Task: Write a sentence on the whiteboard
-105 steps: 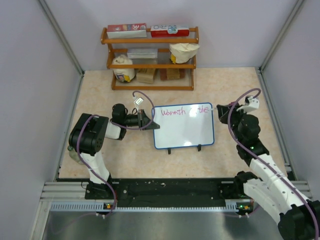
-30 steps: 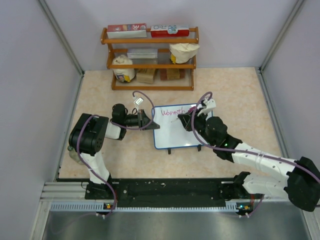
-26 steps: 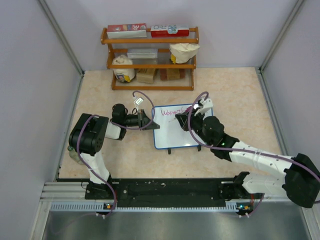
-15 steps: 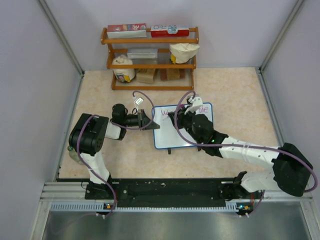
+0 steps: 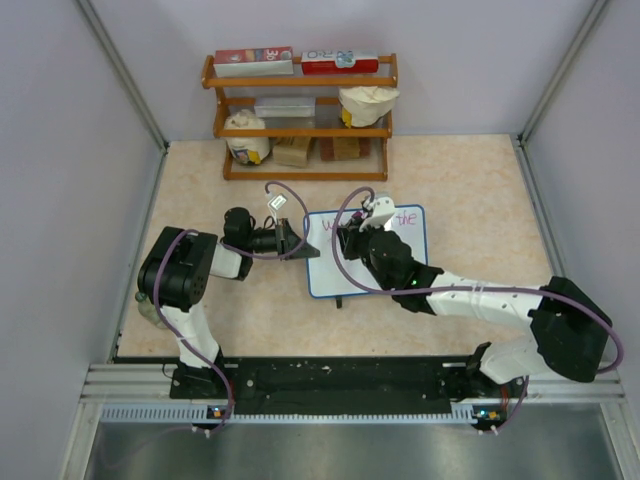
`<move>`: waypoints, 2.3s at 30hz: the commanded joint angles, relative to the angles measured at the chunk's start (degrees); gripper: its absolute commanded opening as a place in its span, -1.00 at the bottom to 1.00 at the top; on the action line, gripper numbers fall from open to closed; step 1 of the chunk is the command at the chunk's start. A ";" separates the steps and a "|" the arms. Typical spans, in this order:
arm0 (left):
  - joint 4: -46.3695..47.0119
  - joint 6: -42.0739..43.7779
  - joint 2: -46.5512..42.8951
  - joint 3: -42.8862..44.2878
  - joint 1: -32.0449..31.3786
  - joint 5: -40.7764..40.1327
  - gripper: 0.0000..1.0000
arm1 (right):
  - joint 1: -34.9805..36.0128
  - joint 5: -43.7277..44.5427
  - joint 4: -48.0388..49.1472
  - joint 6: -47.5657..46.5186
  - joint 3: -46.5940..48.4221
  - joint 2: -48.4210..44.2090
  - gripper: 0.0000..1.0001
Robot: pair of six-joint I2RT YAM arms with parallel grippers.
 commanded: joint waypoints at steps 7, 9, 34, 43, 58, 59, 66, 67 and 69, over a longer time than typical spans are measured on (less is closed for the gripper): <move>1.99 -1.56 0.64 0.62 0.10 -0.48 -1.00 | 0.99 3.34 2.17 -1.06 3.55 2.53 -1.00; 2.08 -1.56 0.64 0.53 0.01 -0.48 -1.00 | 0.99 3.34 2.26 -0.80 3.64 2.79 -1.00; 2.43 -1.82 0.64 0.62 0.10 -0.39 -1.00 | 0.99 -0.17 -0.37 1.22 2.41 3.59 -1.00; 2.34 -1.82 0.64 0.53 0.10 -0.48 -1.00 | 0.99 1.49 -1.60 2.37 0.39 2.44 -1.00; 2.25 -1.65 0.64 0.71 0.10 -0.48 -1.00 | 0.99 2.73 -2.66 3.25 -1.54 0.86 -1.00; 2.17 -1.73 0.64 0.62 0.10 -0.48 -1.00 | 1.07 2.81 -2.75 3.42 -1.72 0.77 -1.00; 2.08 -1.64 0.64 0.53 0.10 -0.57 -1.00 | 0.99 3.26 -3.10 3.60 -2.51 0.25 -1.00; 2.17 -1.64 0.64 0.53 0.10 -0.48 -1.00 | 0.99 3.08 -3.19 3.68 -2.60 0.07 -1.00; 2.08 -1.64 0.64 0.53 0.10 -0.48 -1.00 | 0.99 2.99 -3.27 3.68 -2.69 0.07 -1.00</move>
